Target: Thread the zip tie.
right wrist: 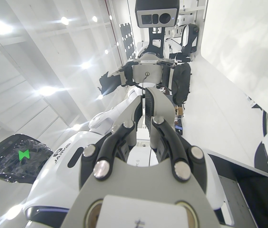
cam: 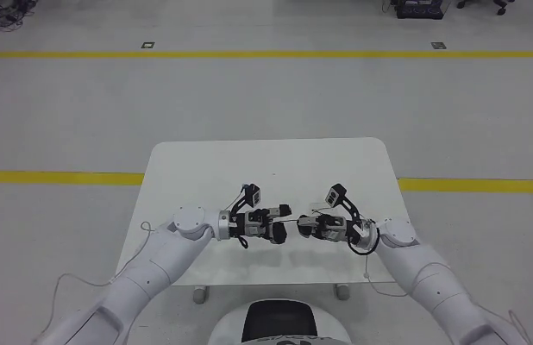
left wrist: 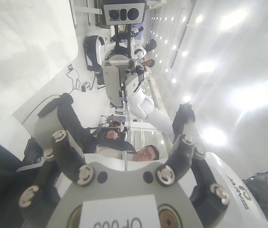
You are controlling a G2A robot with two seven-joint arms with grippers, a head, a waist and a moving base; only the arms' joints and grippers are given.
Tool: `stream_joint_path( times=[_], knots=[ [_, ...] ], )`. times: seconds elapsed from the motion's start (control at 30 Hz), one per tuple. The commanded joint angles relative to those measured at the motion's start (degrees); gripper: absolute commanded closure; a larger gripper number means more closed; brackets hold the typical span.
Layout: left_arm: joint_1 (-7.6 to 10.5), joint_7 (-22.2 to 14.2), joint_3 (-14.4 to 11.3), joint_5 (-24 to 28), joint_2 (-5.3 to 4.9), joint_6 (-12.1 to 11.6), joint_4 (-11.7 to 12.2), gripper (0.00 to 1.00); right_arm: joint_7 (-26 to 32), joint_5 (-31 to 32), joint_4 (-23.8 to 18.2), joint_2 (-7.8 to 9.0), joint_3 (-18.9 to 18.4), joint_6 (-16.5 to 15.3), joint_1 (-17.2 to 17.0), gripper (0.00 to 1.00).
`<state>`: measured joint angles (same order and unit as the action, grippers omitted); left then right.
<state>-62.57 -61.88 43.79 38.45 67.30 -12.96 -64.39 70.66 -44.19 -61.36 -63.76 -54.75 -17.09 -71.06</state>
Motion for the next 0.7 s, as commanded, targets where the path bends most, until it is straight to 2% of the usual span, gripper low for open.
stream_joint_path(
  times=[0.0,0.2,0.47,0.67],
  knots=[
    [0.07,-0.1,-0.1,0.1,0.03,0.0,0.2,0.50,-0.1,0.3,0.0,-0.06,0.0,0.2,0.0,1.00],
    [0.26,-0.2,-0.2,0.2,0.09,0.0,0.6,0.61,-1.1,1.2,0.3,-0.29,0.0,1.0,0.3,1.00],
    [0.42,-0.1,-0.3,0.2,0.12,-0.1,1.1,0.85,-1.7,2.1,0.8,-0.50,-0.1,2.1,0.4,1.00],
    [0.49,-0.1,-0.5,0.0,0.14,0.0,1.4,0.87,-1.5,2.7,0.9,-0.59,-0.3,2.8,0.4,1.00]
  ],
)
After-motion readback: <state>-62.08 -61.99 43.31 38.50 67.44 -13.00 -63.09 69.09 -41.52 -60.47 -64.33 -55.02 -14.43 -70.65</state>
